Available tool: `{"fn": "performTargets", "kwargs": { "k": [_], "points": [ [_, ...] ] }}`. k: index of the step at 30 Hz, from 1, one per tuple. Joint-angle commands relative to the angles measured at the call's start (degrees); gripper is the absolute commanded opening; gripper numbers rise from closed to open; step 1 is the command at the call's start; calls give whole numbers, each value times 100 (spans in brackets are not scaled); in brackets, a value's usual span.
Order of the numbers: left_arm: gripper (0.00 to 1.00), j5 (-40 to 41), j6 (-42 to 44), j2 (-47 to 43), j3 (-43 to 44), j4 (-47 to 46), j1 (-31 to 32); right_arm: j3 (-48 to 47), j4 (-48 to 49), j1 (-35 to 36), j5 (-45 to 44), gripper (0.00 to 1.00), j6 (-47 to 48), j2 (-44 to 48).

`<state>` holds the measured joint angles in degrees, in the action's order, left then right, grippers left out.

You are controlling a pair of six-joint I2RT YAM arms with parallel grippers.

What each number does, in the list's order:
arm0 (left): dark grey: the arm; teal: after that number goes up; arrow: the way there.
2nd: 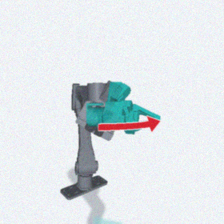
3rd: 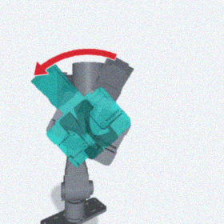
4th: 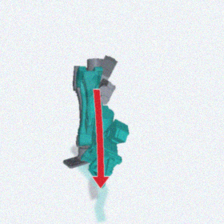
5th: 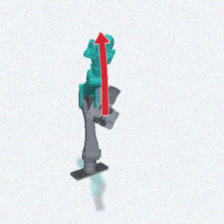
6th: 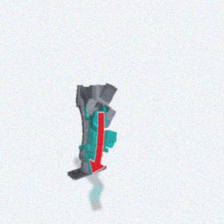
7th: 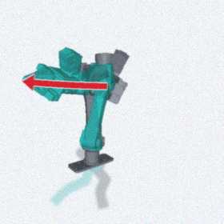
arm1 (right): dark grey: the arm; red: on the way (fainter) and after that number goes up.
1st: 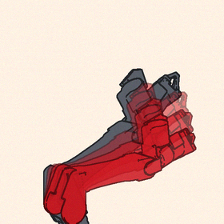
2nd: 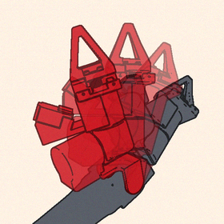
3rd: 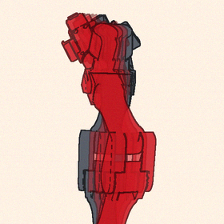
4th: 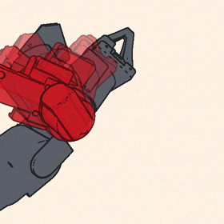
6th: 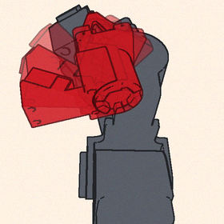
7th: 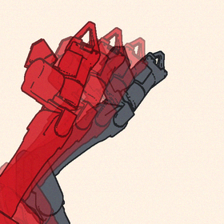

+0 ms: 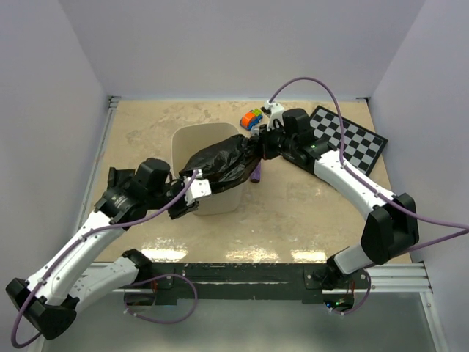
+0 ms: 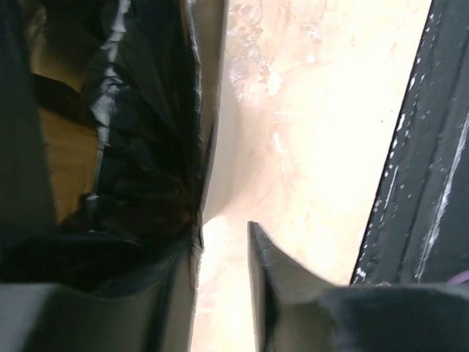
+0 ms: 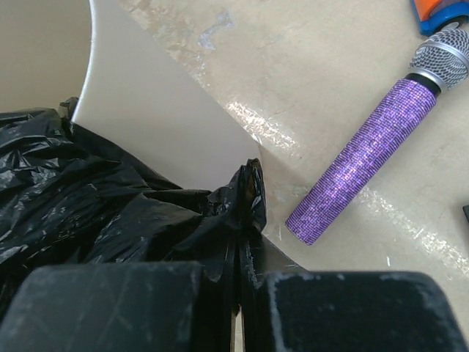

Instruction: Put the trash bags into the trash bin

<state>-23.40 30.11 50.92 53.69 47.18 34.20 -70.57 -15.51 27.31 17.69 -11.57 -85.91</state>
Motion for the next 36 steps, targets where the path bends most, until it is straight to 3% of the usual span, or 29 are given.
{"fn": "performTargets", "kwargs": {
  "k": [1, 4, 7, 10, 13, 18, 29, 36],
  "points": [
    [46, 83, 38, -459, 281, 535, -9, -27, 487, -33, 375, 0, -248, 65],
    [57, -918, 433, -644, 965, 1178, -9, -45, 566, -33, 489, 0, -389, 92],
    [58, -1465, 391, -444, 1870, 1382, -9, -71, 566, -33, 454, 0, -416, 127],
    [57, -1396, 250, 136, 2995, 1172, -62, -63, 575, -33, 446, 0, -442, 197],
    [57, -1071, 329, 611, 3515, 698, -62, 42, 619, -33, 446, 0, -486, 267],
    [68, -807, 311, 1139, 3596, -6, -18, 166, 733, -42, 446, 0, -548, 408],
    [69, -324, 1690, 1684, 3429, 529, 219, 254, 830, -33, 393, 0, -627, 610],
    [69, -200, 1858, 1887, 3297, 591, 272, 245, 821, -33, 366, 0, -636, 602]
  ]
}}
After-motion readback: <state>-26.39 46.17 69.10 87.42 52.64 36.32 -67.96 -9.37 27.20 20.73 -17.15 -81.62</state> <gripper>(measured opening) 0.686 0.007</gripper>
